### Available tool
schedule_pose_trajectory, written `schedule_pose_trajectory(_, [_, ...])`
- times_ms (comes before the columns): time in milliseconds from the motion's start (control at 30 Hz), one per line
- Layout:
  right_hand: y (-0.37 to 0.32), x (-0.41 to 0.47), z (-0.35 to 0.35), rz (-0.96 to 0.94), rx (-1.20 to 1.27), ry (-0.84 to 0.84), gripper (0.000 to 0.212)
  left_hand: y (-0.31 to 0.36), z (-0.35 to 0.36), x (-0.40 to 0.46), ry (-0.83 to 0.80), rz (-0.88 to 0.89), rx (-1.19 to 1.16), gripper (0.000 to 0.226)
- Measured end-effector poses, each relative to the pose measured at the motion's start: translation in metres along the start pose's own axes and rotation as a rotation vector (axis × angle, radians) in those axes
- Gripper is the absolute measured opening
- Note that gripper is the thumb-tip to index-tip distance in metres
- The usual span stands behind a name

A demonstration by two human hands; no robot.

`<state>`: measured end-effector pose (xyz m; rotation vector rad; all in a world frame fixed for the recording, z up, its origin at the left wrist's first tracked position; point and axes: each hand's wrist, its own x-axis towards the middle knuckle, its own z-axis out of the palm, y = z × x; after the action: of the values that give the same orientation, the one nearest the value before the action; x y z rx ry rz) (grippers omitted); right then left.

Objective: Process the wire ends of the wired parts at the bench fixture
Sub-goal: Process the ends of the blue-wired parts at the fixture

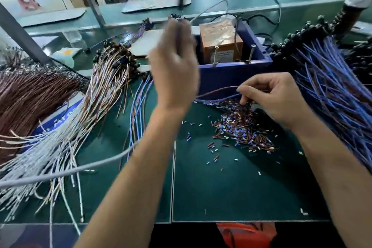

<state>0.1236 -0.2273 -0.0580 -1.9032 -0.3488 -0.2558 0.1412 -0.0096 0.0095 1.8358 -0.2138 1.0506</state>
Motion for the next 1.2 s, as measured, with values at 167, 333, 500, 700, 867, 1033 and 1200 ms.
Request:
schedule_pose_trajectory(167, [0.007, -0.006, 0.006, -0.077, 0.043, -0.043, 0.017, 0.014, 0.041, -0.062, -0.524, 0.275, 0.178, 0.021])
schedule_pose_trajectory(333, [0.010, -0.007, -0.001, 0.032, 0.158, 0.035, 0.009, -0.008, 0.043, -0.075, -0.667, 0.222, 0.222, 0.028])
schedule_pose_trajectory(500, [0.014, -0.006, -0.007, 0.118, 0.249, 0.201, 0.007, -0.028, 0.037, -0.074, -0.619, 0.219, 0.169, 0.027])
schedule_pose_trajectory(700, [0.018, -0.005, -0.006, 0.202, 0.376, 0.245, 0.005, -0.037, 0.041, -0.077, -0.588, 0.114, 0.027, 0.023])
schedule_pose_trajectory(867, [0.018, -0.005, -0.006, 0.173, 0.394, 0.238, 0.012, -0.040, 0.043, -0.079, -0.659, -0.052, -0.077, 0.028])
schedule_pose_trajectory(1033, [0.018, -0.004, -0.015, 0.139, 0.425, 0.301, 0.018, -0.045, 0.041, -0.075, -0.695, -0.232, -0.237, 0.027])
schedule_pose_trajectory(1200, [0.018, -0.006, -0.006, 0.187, 0.415, 0.271, 0.017, -0.045, 0.038, -0.071, -0.649, -0.337, -0.375, 0.030])
